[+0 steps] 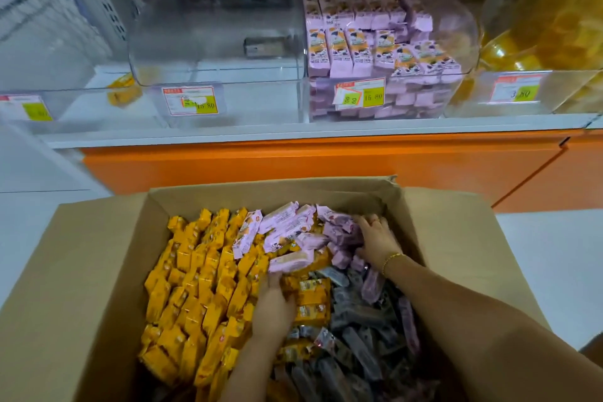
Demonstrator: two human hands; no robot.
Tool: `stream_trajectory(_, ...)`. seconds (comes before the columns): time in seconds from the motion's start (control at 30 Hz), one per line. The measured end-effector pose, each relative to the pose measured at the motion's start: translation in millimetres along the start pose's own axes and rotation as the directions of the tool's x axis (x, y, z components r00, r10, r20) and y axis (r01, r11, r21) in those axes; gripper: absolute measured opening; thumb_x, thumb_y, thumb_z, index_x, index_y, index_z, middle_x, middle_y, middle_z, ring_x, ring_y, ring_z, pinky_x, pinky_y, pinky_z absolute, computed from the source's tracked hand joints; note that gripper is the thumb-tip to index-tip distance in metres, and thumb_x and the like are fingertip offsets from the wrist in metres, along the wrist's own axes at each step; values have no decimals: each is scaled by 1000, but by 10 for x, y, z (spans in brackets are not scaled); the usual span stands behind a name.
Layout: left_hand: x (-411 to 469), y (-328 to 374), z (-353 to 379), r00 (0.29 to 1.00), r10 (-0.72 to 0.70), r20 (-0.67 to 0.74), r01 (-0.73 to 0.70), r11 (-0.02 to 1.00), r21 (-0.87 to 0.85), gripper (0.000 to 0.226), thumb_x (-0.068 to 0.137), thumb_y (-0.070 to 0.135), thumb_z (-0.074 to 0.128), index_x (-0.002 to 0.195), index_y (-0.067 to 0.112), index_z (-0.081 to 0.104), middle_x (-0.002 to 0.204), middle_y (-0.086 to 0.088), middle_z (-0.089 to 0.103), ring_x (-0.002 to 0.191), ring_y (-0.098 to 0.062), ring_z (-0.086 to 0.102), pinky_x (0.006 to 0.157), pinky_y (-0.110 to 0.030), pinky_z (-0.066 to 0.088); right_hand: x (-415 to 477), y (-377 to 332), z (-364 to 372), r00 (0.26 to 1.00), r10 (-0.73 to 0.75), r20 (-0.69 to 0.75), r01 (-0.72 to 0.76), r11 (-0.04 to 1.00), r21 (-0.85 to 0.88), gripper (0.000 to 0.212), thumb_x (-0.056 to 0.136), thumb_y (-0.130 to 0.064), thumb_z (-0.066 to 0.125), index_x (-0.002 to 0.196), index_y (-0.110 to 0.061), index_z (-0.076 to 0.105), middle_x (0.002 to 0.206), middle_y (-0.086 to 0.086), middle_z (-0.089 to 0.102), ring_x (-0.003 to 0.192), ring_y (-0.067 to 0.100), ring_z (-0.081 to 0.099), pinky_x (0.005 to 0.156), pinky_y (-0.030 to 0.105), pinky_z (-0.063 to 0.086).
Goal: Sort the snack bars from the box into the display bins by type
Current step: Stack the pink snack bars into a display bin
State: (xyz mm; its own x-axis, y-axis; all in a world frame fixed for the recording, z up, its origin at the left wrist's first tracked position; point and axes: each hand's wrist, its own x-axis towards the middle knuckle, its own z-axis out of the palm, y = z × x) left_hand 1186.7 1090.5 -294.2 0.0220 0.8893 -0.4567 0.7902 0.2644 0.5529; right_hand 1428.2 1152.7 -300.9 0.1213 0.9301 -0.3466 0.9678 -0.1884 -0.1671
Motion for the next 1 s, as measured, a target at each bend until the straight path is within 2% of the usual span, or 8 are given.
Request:
stream_trajectory(0.2, 8, -88, 71, 999, -48, 20, 48, 998, -43, 50, 95, 18, 53, 142, 11, 37, 145, -7, 35, 128, -24, 44, 99, -29, 39, 280, -16, 224, 993, -75, -89, 59, 984, -165, 70, 85, -33, 68, 141, -14, 31, 134, 13, 42, 122, 34, 42, 98, 41, 41)
stream_trajectory(0.4, 36, 98, -28, 983, -143, 116, 158, 978, -134, 46, 94, 22, 57, 136, 9, 45, 138, -7, 46, 119, -24, 51, 89, -24, 40, 301, -27, 239, 974, -202, -101, 164, 940, -299, 62, 76, -20, 72, 130, -10, 46, 118, 15, 53, 106, 36, 52, 81, 43, 49)
stream_trajectory(0.57, 1, 401, -252, 973, -127, 193, 161, 972, -173, 15, 96, 28, 49, 97, 19, 61, 72, 0, 54, 62, -15, 47, 60, -26, 36, 120, -194, -218, 951, -306, -39, 284, 919, -274, 65, 84, -30, 64, 139, -18, 33, 131, 10, 42, 119, 32, 43, 89, 41, 46)
stream_trajectory(0.67, -62, 666, -384, 919, -139, 370, 356, 696, -624, 39, 97, 44, 44, 112, 11, 60, 77, -1, 56, 69, -17, 55, 66, -30, 45, -189, -353, -562, 829, -549, -106, 522, 829, -201, 77, 79, -24, 69, 146, -14, 30, 136, 9, 42, 123, 30, 41, 93, 43, 48)
stream_trajectory(0.77, -146, 925, -492, 903, -70, 424, 397, 515, -760, 52, 95, 50, 42, 130, 11, 48, 111, -16, 62, 97, -32, 64, 83, -41, 54, -596, -462, -830, 578, -764, -285, 747, 637, -191, 87, 68, -25, 80, 141, -8, 37, 133, 8, 47, 122, 24, 40, 96, 32, 46)
stream_trajectory(0.83, -262, 1049, -589, 903, 71, 423, 373, 358, -856, 50, 90, 40, 51, 129, 8, 51, 119, -17, 63, 105, -33, 63, 86, -44, 53, -885, -498, -975, 555, -777, -296, 799, 597, -68, 73, 80, -31, 67, 143, -11, 35, 139, 8, 43, 129, 21, 36, 104, 32, 40)
stream_trajectory(0.9, -413, 1151, -720, 875, 212, 434, 400, 187, -897, 45, 87, 31, 54, 124, 6, 58, 116, -19, 66, 103, -28, 65, 82, -39, 55, -1163, -495, -1144, 560, -766, -315, 814, 580, 34, 63, 85, -16, 59, 144, -14, 37, 146, 7, 36, 136, 21, 33, 108, 33, 39)
stream_trajectory(1.0, -569, 1250, -810, 871, 290, 396, 361, 168, -917, 40, 90, 32, 53, 120, 7, 62, 116, -15, 67, 106, -22, 65, 94, -34, 50, -1503, -416, -1409, 578, -716, -391, 811, 557, 180, 58, 78, 4, 48, 133, -15, 55, 149, 2, 36, 134, 20, 42, 95, 16, 44)
